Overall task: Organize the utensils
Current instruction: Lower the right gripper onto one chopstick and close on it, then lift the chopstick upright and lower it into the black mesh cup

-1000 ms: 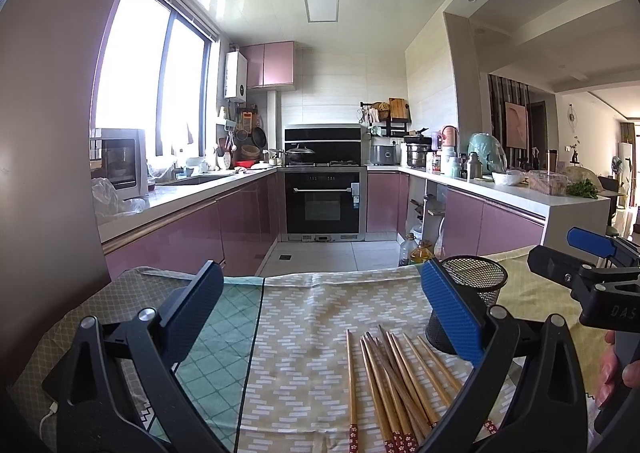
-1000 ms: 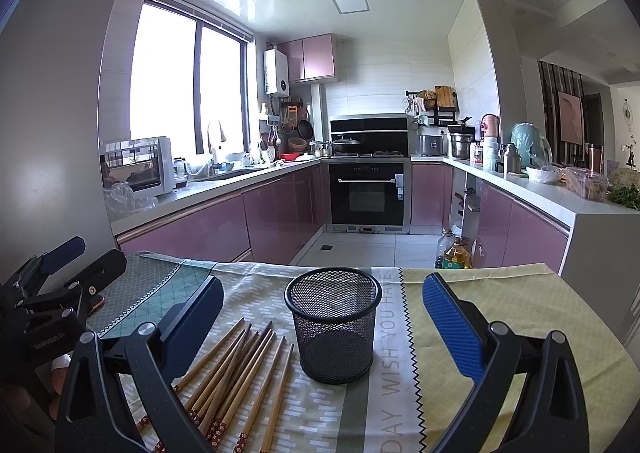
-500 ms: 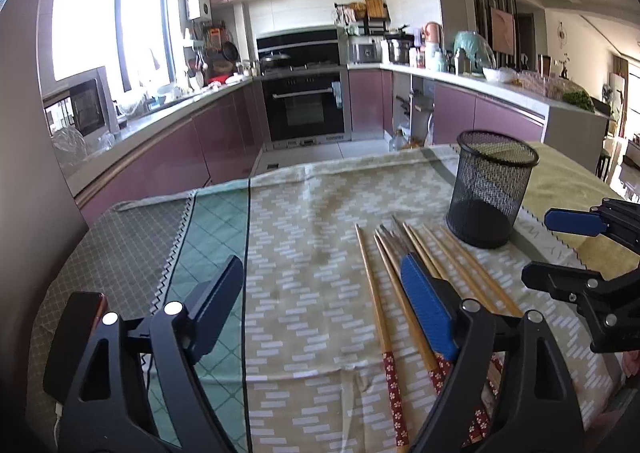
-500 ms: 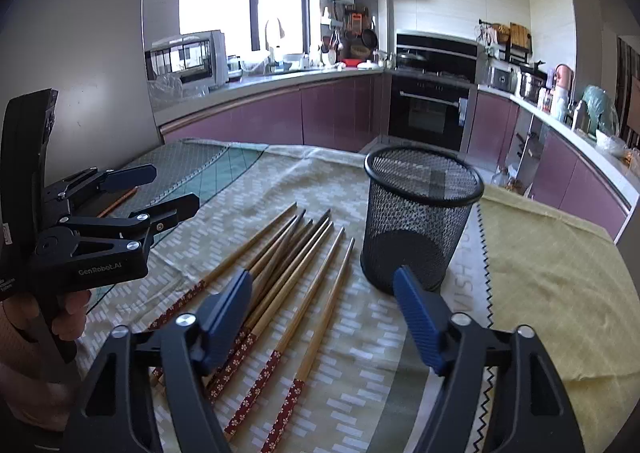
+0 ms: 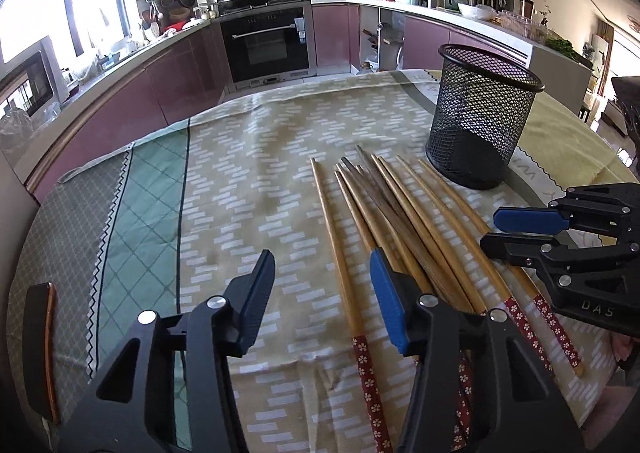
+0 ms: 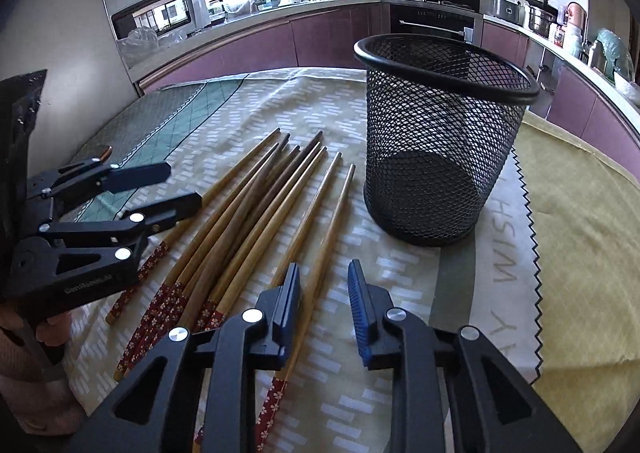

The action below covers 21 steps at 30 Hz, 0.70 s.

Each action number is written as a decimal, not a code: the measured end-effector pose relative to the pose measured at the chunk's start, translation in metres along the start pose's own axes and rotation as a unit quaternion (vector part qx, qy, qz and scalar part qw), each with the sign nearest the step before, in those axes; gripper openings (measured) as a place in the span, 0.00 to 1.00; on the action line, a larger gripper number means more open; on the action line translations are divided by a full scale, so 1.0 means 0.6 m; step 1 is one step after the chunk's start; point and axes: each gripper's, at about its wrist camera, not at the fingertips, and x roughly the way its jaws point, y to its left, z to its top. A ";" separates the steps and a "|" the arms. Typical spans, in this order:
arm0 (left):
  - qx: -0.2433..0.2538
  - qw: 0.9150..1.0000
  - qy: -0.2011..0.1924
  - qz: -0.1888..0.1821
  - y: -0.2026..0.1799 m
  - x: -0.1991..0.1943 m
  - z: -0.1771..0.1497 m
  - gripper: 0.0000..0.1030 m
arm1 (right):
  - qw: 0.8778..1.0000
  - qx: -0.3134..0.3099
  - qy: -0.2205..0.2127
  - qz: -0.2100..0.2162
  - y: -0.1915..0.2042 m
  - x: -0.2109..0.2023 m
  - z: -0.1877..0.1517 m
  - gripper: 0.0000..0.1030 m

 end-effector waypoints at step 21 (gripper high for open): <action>-0.072 0.994 -0.002 -0.084 0.029 -0.027 0.010 0.07 | 0.994 0.041 -0.067 0.077 -0.037 -0.066 0.013 0.06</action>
